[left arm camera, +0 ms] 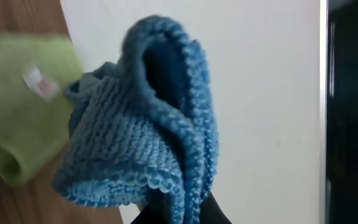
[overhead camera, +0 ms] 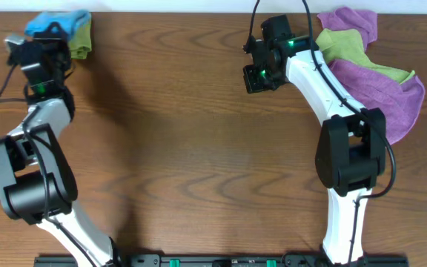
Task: Fold the cloth
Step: 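Carry the folded blue cloth with the left gripper to the top-left corner, then place the blue cloth on the green cloth and open the left gripper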
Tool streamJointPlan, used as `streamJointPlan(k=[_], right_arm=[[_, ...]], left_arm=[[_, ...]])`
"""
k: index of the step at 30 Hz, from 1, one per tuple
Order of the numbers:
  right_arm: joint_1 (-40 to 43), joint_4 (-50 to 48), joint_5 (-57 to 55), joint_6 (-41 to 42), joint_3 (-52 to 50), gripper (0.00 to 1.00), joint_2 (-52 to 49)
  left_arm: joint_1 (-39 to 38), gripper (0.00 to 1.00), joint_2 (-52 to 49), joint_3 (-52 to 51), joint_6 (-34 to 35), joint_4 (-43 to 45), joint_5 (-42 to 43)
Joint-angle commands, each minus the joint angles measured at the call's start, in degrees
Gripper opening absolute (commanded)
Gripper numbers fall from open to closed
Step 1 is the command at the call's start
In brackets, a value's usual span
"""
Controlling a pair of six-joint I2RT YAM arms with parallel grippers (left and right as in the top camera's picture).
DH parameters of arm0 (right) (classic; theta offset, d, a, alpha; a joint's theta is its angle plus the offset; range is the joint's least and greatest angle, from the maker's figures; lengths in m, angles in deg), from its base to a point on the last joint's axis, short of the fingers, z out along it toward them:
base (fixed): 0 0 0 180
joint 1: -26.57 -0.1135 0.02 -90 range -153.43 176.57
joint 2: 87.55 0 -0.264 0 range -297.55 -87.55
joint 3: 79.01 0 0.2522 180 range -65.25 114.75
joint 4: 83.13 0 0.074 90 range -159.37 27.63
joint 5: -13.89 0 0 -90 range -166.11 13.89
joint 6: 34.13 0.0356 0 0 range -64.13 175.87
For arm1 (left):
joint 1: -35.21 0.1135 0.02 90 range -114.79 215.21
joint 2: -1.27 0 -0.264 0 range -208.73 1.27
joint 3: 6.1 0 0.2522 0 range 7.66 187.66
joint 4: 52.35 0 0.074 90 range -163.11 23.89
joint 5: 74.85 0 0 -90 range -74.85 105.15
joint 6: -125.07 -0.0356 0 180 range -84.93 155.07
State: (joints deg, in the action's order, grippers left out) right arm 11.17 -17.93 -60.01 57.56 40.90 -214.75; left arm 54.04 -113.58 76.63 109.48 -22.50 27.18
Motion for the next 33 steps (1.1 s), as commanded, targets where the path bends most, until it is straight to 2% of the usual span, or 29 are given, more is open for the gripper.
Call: streamJointPlan(k=[1, 6, 13, 24, 25, 26, 27, 28, 29, 33], right_arm=[[-0.2, -0.5, 0.5, 3.3, 1.1, 0.01, 1.3], [-0.2, -1.1, 0.4, 5.9, 1.1, 0.01, 1.3], [-0.2, -1.1, 0.4, 7.5, 1.1, 0.01, 1.3], [-0.2, -1.5, 0.4, 7.7, 1.1, 0.01, 1.3], [-0.2, -1.6, 0.4, 7.7, 1.1, 0.01, 1.3], [-0.2, -1.7, 0.4, 7.7, 1.1, 0.01, 1.3], [-0.2, -1.8, 0.4, 7.8, 1.1, 0.01, 1.3], [-0.2, -1.9, 0.4, 7.8, 1.1, 0.01, 1.3], [-0.2, -1.9, 0.4, 8.0, 1.1, 0.01, 1.3], [-0.2, -1.9, 0.4, 8.0, 1.1, 0.01, 1.3]], left_arm=[[2.4, 0.06, -4.5, 5.9, -4.0, 0.3, 3.4], [3.4, 0.06, -11.7, 14.3, -5.5, 0.0, 8.2], [2.9, 0.06, -19.3, 19.4, -5.4, -0.5, 10.5], [2.8, 0.06, -24.5, 20.6, -5.0, -3.2, 12.4], [2.8, 0.09, -24.5, 20.6, -5.0, -3.1, 12.7], [2.8, 0.21, -24.5, 20.6, -5.0, -2.9, 13.2], [2.8, 0.54, -24.4, 20.6, -5.0, -2.5, 13.8], [2.9, 0.81, -24.4, 20.6, -5.0, -1.9, 14.6], [3.0, 0.96, -24.4, 20.6, -5.0, -1.0, 15.5], [3.9, 0.95, -24.0, 20.6, -3.5, 0.7, 18.7]])
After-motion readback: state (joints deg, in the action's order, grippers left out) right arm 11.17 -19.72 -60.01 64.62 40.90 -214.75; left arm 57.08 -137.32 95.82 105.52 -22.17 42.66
